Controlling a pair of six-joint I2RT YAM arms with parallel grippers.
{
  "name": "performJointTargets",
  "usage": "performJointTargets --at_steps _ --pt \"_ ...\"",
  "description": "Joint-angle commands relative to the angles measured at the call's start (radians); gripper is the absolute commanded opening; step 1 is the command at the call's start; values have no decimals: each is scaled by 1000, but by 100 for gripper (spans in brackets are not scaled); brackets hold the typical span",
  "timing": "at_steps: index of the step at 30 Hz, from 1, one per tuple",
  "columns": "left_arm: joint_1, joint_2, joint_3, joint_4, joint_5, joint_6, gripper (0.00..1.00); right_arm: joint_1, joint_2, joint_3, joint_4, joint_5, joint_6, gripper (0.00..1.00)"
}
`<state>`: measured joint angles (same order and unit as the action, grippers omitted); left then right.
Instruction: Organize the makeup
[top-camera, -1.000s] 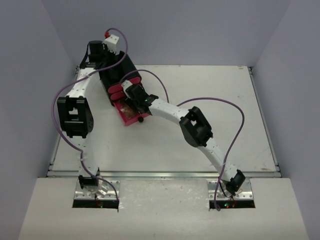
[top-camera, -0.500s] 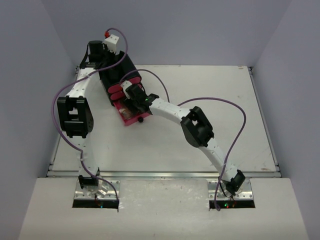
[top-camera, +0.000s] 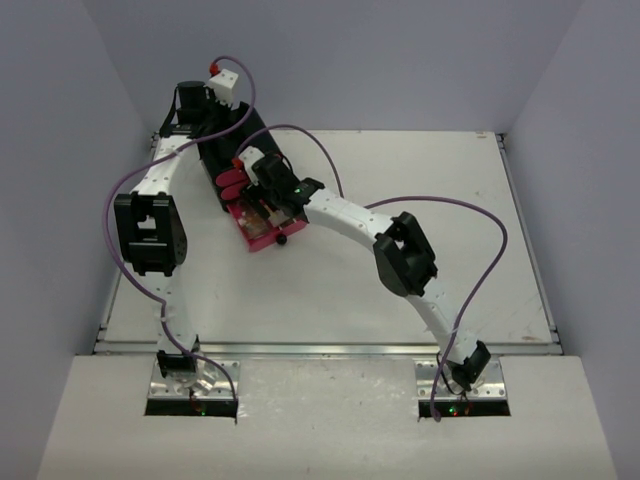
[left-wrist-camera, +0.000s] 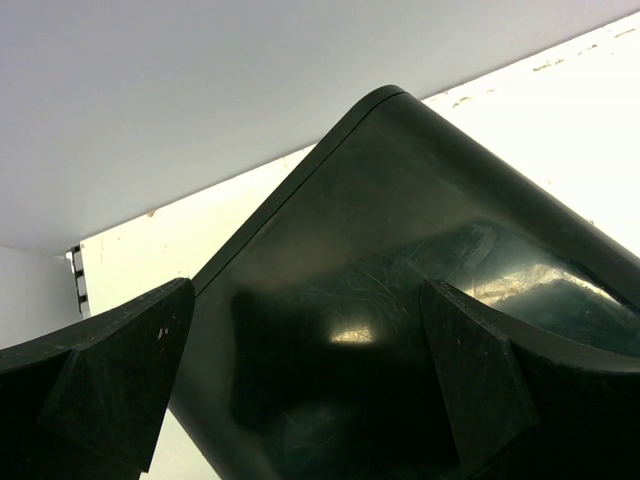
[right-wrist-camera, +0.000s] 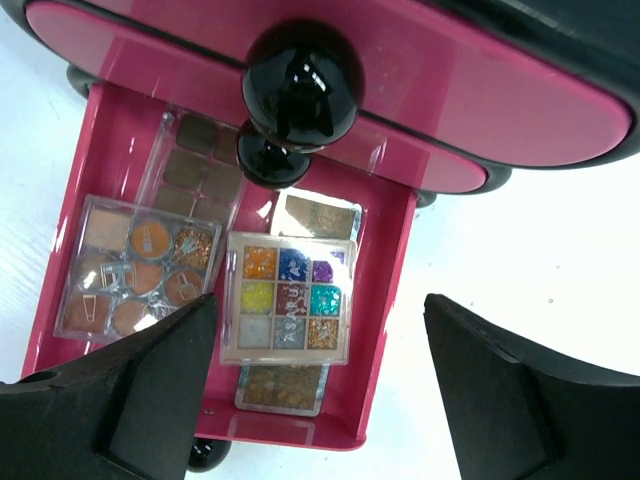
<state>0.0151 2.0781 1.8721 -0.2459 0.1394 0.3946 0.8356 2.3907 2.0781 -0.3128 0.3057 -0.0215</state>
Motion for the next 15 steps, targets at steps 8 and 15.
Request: performJointTargets --at_steps 8,15 --pt "6 34 5 -105 -10 19 97 9 -304 -300 80 -138 189 57" --pt "6 52 18 -104 0 9 97 22 -411 -647 198 -103 364 57"
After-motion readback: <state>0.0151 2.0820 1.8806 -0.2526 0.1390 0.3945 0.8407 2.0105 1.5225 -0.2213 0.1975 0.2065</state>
